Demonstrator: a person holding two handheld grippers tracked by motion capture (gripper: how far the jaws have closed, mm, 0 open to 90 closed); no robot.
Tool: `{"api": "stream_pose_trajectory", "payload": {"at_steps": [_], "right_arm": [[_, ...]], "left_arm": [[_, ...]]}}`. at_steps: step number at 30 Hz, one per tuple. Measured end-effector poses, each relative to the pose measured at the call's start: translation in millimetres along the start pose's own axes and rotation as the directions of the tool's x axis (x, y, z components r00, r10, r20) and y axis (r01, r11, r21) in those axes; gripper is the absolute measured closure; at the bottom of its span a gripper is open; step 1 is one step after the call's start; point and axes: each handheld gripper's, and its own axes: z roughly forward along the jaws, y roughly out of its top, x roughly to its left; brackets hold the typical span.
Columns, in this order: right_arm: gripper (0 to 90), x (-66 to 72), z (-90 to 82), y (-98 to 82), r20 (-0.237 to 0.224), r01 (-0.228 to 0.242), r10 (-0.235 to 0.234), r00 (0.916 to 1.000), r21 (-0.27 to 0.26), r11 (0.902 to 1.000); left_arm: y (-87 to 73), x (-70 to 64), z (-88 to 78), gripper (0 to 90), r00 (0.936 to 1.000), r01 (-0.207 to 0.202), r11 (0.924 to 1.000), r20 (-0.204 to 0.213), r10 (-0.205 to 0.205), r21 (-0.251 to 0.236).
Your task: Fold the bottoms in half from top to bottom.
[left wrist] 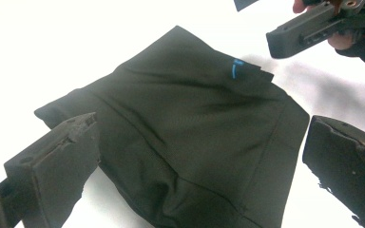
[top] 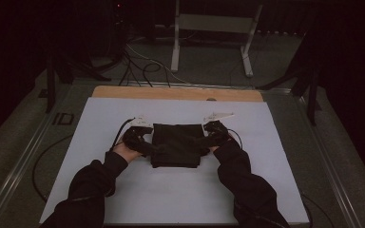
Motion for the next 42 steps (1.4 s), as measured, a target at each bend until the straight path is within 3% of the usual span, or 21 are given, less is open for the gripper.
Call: {"api": "stream_pose_trajectory", "payload": {"at_steps": [6,12,24,32,42], "right_arm": [[9.0,4.6,-3.0,-0.1,-0.042,0.016,-0.017,0.999,-0.021,0.9996],[8.9,7.7,-9.2,-2.0,-0.047,0.04,-0.041,0.9981,-0.035,0.9986],[9.0,8.9,-22.3,-14.8,-0.048,0.053,-0.055,0.9973,-0.033,0.998],[9.0,13.6,-27.8,-34.7,-0.078,0.101,-0.102,0.9917,-0.016,0.9948],[9.0,20.7,-40.2,-46.7,-0.084,0.119,-0.119,0.9893,-0.01,0.9928]], "left_arm": [[-0.5,-8.2,-6.5,0.0,0.9993,-0.036,0.9994,0.014,0.036,-0.001],[-3.7,-14.1,-13.6,0.0,0.998,-0.05,0.9987,0.037,0.05,-0.003],[-19.9,-18.0,-27.6,0.0,0.9979,-0.033,0.9993,0.055,0.034,-0.014],[-32.4,-20.4,-38.3,0.0,0.9983,-0.027,0.9995,0.051,0.028,-0.013],[-50.3,-29.0,-45.3,0.0,0.9978,-0.031,0.9995,0.058,0.031,0.003]]}}
